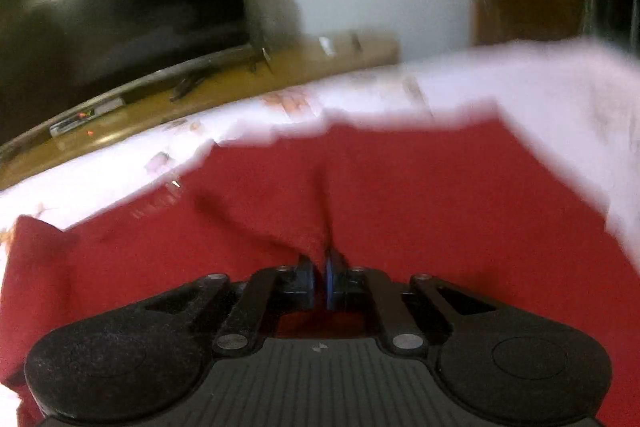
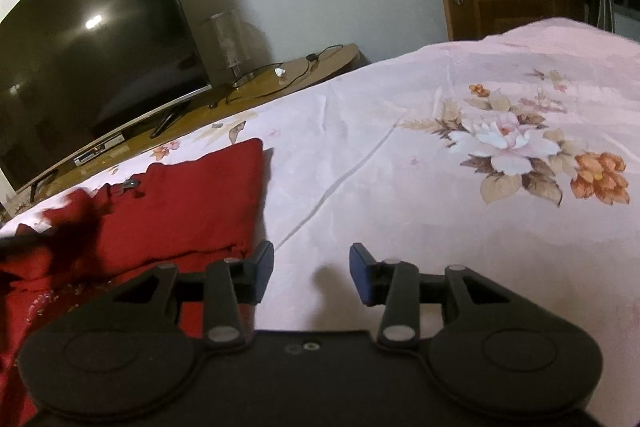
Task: Fold small clothes
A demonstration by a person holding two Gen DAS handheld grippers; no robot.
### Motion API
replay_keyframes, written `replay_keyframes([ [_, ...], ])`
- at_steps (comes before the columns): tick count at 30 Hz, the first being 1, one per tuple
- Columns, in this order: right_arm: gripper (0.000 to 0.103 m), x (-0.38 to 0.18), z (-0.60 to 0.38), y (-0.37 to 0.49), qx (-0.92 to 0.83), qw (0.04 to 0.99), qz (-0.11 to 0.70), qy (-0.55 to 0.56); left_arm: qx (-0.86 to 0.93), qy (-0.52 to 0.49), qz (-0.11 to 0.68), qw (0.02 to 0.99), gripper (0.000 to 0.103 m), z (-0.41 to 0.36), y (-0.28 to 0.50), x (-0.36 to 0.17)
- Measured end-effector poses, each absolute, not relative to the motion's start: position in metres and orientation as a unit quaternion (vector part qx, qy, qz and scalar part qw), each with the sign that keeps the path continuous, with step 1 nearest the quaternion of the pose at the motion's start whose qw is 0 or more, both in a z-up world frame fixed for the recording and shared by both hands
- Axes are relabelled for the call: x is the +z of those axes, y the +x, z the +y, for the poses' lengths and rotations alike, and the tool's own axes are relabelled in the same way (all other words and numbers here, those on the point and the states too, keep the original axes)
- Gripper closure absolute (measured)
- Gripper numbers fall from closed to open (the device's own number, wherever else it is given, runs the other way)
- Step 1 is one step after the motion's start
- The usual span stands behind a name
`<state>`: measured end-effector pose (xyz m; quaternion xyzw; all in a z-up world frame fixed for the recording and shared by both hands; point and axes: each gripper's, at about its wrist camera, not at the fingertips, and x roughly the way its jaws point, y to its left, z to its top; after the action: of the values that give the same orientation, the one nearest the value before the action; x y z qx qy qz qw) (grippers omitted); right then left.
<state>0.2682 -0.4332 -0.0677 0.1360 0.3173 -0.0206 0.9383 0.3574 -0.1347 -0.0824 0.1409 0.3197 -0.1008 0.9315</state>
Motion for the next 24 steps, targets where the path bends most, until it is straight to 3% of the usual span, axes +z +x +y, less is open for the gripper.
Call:
replay_keyframes([
  [2,0.055,-0.066,-0.429,0.269,-0.011,0.937,0.317,0.144,-0.102,0.182,0.291,0.934,0.092,-0.15,0.335,-0.075],
  [4,0.048,-0.062,-0.421,0.27,0.005,0.939,0.31,0.15,-0.114,0.156,0.273,0.942,0.04,-0.142,0.312,-0.06],
  [5,0.048,-0.06,-0.415,0.273,0.015,0.94,0.306,0.152,-0.106,0.141,0.255,0.951,0.037,-0.13,0.3,-0.054],
  [9,0.048,-0.056,-0.383,0.288,0.068,0.937,0.302,0.162,-0.041,0.084,0.25,0.964,0.037,-0.063,0.27,-0.04],
  [18,0.048,-0.076,-0.314,0.349,0.174,0.885,0.343,0.26,0.097,0.013,0.319,0.943,0.041,0.066,0.244,-0.067],
  [21,0.053,-0.094,-0.311,0.375,0.15,0.871,0.371,0.285,0.097,0.006,0.338,0.936,0.041,0.074,0.255,-0.082],
  [24,0.067,-0.106,-0.311,0.398,0.119,0.864,0.395,0.29,0.089,0.004,0.336,0.938,0.041,0.075,0.266,-0.089],
])
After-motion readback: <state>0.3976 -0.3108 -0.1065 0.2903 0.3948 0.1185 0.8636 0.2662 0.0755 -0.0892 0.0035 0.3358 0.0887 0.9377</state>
